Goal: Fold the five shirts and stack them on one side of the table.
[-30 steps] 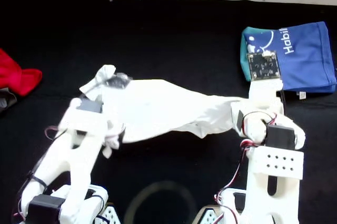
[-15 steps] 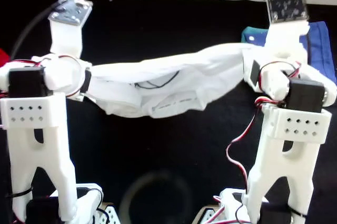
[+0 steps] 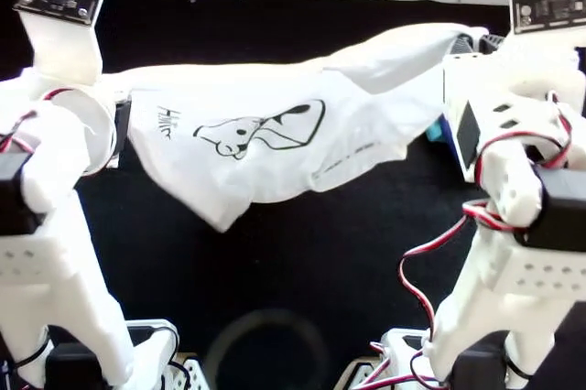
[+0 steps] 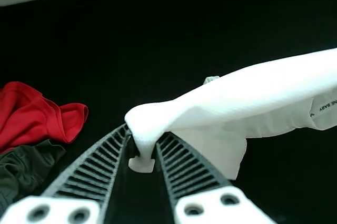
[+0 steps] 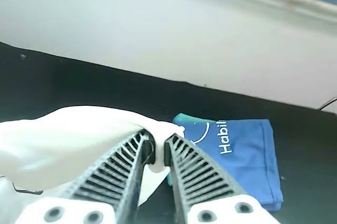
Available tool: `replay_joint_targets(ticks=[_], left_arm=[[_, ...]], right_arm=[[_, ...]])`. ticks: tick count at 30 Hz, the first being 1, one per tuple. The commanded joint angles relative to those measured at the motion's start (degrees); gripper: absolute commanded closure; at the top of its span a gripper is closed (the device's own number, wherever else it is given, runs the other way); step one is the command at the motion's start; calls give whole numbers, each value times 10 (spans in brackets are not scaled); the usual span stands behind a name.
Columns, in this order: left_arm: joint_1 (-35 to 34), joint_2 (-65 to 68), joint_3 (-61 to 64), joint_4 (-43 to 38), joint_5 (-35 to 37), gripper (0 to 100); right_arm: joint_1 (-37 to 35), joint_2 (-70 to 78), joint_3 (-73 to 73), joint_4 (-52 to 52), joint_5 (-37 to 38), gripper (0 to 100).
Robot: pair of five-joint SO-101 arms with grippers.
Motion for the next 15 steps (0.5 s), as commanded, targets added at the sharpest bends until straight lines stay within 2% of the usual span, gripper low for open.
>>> replay_joint_targets(ticks=[1,15], left_arm=[[-21,-10,-45,2,-4,991],[-51,-15,-57,33,-4,991]], right_arm=[[-1,-5,-57,3,20,993],[-1,-5,-228,5,20,993]])
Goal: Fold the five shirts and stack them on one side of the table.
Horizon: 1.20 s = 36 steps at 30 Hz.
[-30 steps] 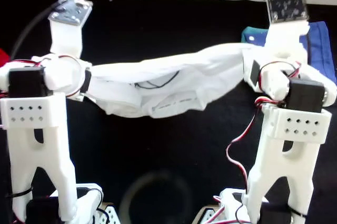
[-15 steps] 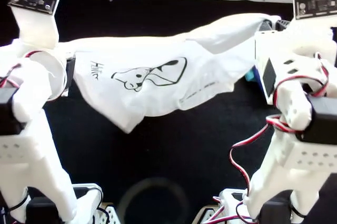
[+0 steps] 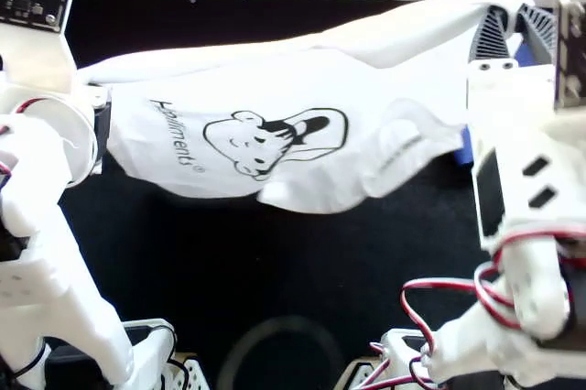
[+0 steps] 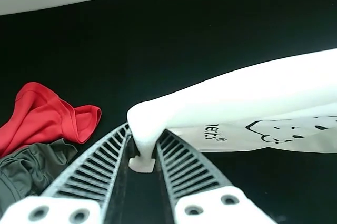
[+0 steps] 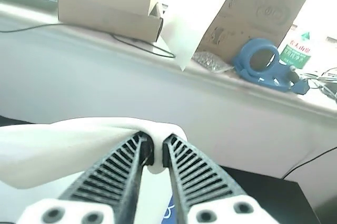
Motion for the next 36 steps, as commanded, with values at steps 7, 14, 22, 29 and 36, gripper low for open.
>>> replay_joint_targets(ticks=[7,14,22,29,36], left_arm=[[-12,-94,-15,1,-4,991],[-12,-109,-14,0,-4,991],[-12,-85,-16,-1,-3,991],[-12,-144,-20,4,-1,991],[-12,-245,106,2,-1,991]], right_arm=[[0,-3,-111,29,6,993],[0,-3,-169,11,83,993],[44,-5,-175,-12,98,993],[47,-55,-185,12,98,993],[47,-109,-184,13,98,993]])
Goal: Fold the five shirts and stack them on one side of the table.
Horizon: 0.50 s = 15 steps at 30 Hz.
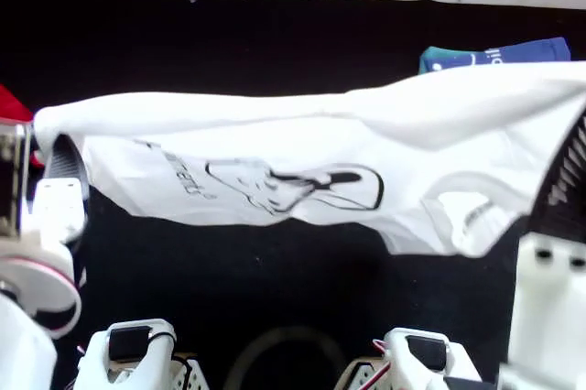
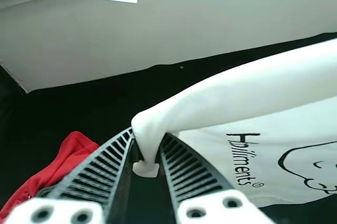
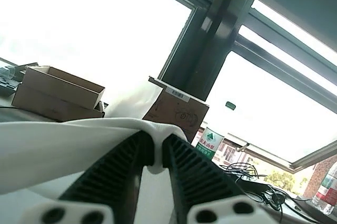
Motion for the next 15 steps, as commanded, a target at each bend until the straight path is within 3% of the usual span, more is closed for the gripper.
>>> replay_joint_targets(ticks=[1,11,15], left_arm=[[-9,-45,73,-1,-1,991],[-9,-154,119,0,-4,991],[-9,-131,178,-2,-4,991]], right_arm=[[10,-17,-7,0,4,993],[9,-34,-6,0,0,993],[9,7,58,-1,-57,993]])
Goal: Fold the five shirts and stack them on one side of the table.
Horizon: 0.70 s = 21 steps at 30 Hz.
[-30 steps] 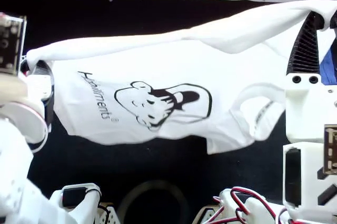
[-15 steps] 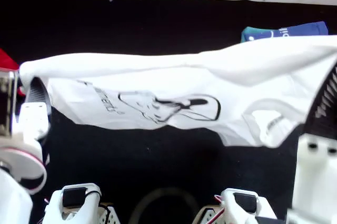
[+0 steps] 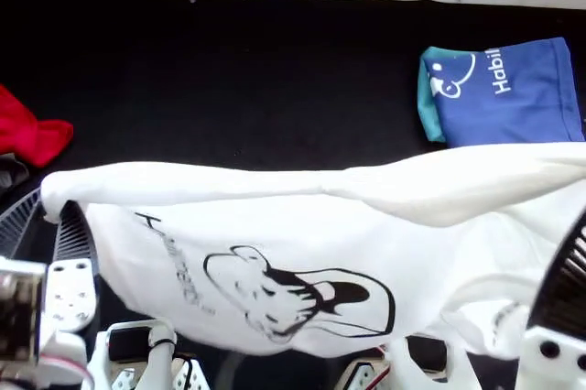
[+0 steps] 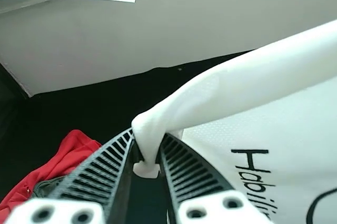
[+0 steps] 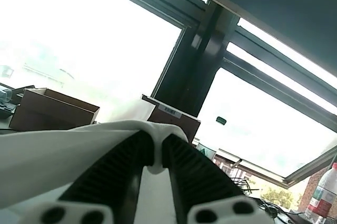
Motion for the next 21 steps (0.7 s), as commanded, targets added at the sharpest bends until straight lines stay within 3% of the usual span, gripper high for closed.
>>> replay_joint_targets(ticks=[1,9,16,21], left_arm=[[-9,29,55,-3,-4,991],[-95,94,223,-128,-4,991],[-75,182,317,-282,-28,991],[-62,286,316,-364,-28,991]], right_arm=[[7,54,69,-4,-40,992],[-50,156,234,-13,-62,992],[-66,255,349,-100,-62,992],[-73,332,373,-131,-62,992]])
